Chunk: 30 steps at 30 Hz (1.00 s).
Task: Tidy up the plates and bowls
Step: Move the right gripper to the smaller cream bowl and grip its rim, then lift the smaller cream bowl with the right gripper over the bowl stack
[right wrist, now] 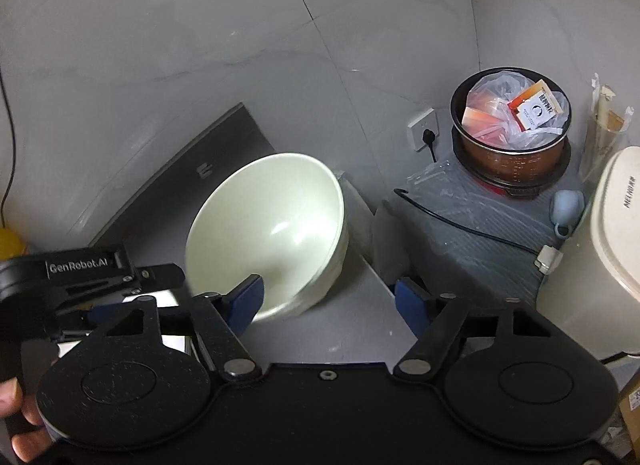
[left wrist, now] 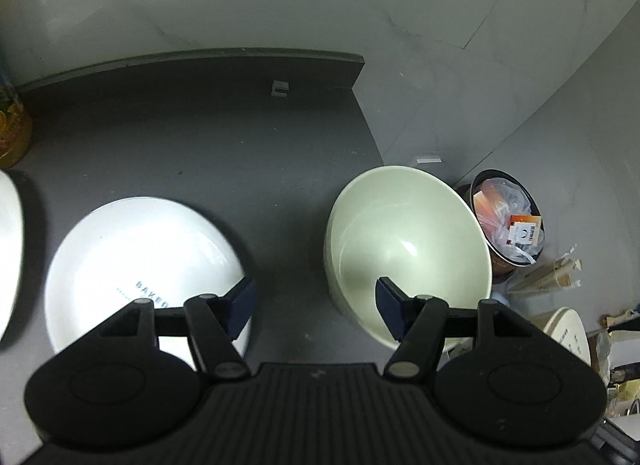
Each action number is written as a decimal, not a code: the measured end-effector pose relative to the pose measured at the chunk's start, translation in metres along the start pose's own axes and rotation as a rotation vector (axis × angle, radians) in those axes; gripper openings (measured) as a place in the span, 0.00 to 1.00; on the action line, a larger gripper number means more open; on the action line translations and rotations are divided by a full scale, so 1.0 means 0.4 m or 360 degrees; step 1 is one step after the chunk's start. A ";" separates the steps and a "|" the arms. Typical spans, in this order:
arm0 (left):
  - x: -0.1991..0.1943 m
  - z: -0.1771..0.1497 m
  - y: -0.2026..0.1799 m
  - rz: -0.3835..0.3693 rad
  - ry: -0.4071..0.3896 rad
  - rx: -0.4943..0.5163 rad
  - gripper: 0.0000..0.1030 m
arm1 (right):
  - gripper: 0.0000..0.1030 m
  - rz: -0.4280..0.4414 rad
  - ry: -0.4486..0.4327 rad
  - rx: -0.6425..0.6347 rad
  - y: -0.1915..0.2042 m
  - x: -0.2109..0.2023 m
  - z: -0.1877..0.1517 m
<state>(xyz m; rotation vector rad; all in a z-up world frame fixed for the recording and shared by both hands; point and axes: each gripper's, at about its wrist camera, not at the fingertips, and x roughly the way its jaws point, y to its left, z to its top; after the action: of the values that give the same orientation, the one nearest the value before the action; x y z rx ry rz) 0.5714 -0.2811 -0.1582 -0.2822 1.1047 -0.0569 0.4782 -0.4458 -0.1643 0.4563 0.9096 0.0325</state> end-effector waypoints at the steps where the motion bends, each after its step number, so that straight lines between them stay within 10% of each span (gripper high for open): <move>1: 0.010 0.001 -0.002 0.0001 -0.0002 -0.0007 0.62 | 0.66 0.0002 0.0008 0.0004 -0.001 0.011 0.002; 7: 0.071 0.010 -0.011 0.0015 0.0040 -0.0057 0.55 | 0.54 0.0012 0.0088 0.0068 -0.020 0.078 0.015; 16: 0.148 0.014 -0.020 0.0013 0.0183 -0.0128 0.11 | 0.25 0.0002 0.0177 0.0123 -0.035 0.136 0.009; 30: 0.023 -0.007 -0.017 -0.0044 0.0098 -0.0040 0.09 | 0.23 0.0011 0.0089 0.0111 0.021 0.009 -0.025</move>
<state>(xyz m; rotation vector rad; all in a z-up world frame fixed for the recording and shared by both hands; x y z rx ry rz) 0.5739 -0.2897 -0.1657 -0.3201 1.1636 -0.0765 0.4741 -0.4339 -0.1689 0.5254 0.9664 0.0200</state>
